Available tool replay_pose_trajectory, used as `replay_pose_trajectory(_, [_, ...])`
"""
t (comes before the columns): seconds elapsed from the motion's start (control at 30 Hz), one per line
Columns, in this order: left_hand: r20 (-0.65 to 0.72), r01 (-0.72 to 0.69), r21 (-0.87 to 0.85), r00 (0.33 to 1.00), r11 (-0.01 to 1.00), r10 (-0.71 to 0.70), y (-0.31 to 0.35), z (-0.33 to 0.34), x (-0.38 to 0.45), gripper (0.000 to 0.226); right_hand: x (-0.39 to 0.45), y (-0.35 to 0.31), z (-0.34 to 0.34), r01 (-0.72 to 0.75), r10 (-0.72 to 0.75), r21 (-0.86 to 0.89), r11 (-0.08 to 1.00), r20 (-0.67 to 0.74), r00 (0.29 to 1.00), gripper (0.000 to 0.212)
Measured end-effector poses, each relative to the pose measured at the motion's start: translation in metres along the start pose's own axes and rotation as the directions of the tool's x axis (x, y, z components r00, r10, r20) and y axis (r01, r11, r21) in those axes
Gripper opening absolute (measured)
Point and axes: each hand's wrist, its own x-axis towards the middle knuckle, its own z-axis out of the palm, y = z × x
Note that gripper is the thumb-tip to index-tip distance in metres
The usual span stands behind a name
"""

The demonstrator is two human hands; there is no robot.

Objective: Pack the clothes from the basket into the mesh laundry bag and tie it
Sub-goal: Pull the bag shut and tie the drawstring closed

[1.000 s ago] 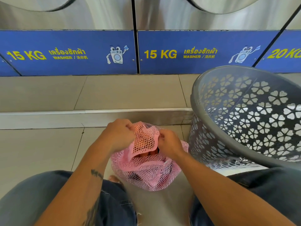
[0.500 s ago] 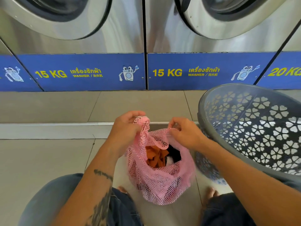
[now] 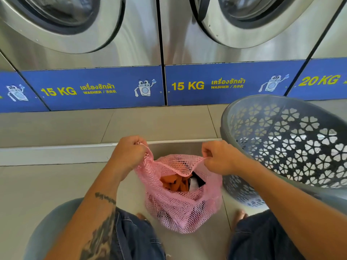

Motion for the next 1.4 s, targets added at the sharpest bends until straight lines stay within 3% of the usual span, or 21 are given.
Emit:
replay_pose_trajectory(0.1, [0.055,0.03,-0.117,0.998,0.993,-0.024,0.003,0.0,0.003,0.028,-0.002,-0.003,0.003,0.031,-0.025,-0.067,0.997,0.079,0.997,0.014])
replay_pose_trajectory(0.27, [0.212,-0.035,-0.262,0.973,0.964,0.093,0.012,0.005,-0.001,0.039,-0.004,-0.032,0.019,0.178,-0.183,0.173,0.969,0.015,0.983,0.044])
replay_pose_trajectory(0.43, [0.321,-0.11,-0.282,0.925,0.953,0.202,0.012,0.004,-0.004,0.053,0.007,-0.053,0.048,0.23,-0.209,0.252,0.94,-0.107,0.972,0.034])
replay_pose_trajectory(0.53, [0.353,-0.111,-0.267,0.913,0.957,0.204,0.01,0.001,-0.005,0.047,0.014,-0.054,0.054,0.17,-0.122,0.312,0.935,-0.168,0.978,0.027])
replay_pose_trajectory(0.63, [0.394,-0.076,-0.211,0.906,0.974,0.156,0.009,-0.001,-0.005,0.02,0.023,-0.051,0.05,0.136,-0.04,0.401,0.906,-0.238,0.97,0.025])
replay_pose_trajectory(0.8, [0.328,-0.015,0.108,0.945,0.994,-0.021,-0.003,0.017,0.007,0.017,0.027,-0.038,0.044,0.106,0.059,0.502,0.858,-0.302,0.951,0.022])
replay_pose_trajectory(0.93, [0.316,-0.106,0.242,0.948,0.965,0.025,-0.018,0.045,0.016,0.029,0.027,-0.033,0.044,0.104,0.084,0.557,0.824,-0.301,0.95,0.027])
replay_pose_trajectory(1.03, [0.359,-0.079,0.135,0.933,0.988,0.025,-0.018,0.059,0.015,0.026,0.025,-0.032,0.045,0.101,0.097,0.583,0.806,-0.298,0.95,0.021])
replay_pose_trajectory(1.2, [0.306,0.045,-0.086,0.952,0.995,-0.017,-0.027,0.07,0.014,0.04,0.023,-0.033,0.049,0.034,0.175,0.68,0.732,-0.236,0.956,0.019])
replay_pose_trajectory(1.4, [0.181,-0.14,0.008,0.974,0.99,0.136,-0.03,0.081,0.006,0.012,0.021,-0.033,0.05,-0.043,0.205,0.862,0.505,-0.071,0.976,0.008])
